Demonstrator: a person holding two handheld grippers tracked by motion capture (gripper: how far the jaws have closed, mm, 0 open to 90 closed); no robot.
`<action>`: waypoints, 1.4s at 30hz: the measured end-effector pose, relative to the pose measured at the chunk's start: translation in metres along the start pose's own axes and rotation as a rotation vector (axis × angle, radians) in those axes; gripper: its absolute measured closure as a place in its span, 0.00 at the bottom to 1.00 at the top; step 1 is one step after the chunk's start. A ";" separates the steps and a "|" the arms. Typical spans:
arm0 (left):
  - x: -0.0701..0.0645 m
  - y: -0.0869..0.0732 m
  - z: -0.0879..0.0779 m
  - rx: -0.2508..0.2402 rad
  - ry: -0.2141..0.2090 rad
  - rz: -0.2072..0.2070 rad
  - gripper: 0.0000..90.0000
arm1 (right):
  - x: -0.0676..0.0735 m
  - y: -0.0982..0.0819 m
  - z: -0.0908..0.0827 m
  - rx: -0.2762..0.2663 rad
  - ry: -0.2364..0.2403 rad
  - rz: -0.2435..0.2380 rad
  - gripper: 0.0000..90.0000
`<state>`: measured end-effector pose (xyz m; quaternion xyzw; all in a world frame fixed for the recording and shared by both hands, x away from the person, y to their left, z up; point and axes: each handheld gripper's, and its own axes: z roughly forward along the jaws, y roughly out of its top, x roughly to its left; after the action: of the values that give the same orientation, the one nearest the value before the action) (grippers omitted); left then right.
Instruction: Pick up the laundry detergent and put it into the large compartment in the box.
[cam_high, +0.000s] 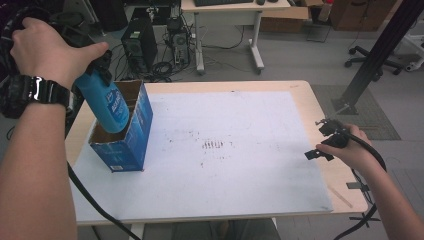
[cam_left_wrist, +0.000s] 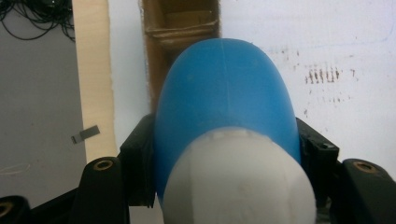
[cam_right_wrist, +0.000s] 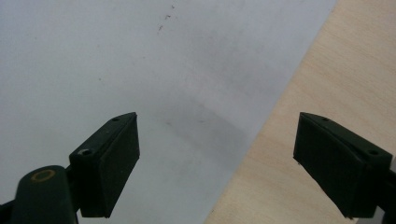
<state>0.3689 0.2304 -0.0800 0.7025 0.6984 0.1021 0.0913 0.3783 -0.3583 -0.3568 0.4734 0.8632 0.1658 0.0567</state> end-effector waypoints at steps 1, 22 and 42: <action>0.001 0.000 0.000 -0.001 0.001 -0.004 0.42 | 0.000 0.000 0.000 0.001 0.000 0.000 0.16; 0.014 0.005 0.006 -0.057 0.030 -0.069 0.42 | -0.003 -0.005 0.000 0.007 -0.001 0.012 0.16; 0.024 0.010 0.034 -0.027 0.027 -0.096 0.42 | -0.008 -0.009 0.003 0.014 -0.004 0.025 0.16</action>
<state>0.3880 0.2547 -0.1100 0.6654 0.7311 0.1166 0.0959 0.3758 -0.3692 -0.3628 0.4849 0.8583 0.1593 0.0531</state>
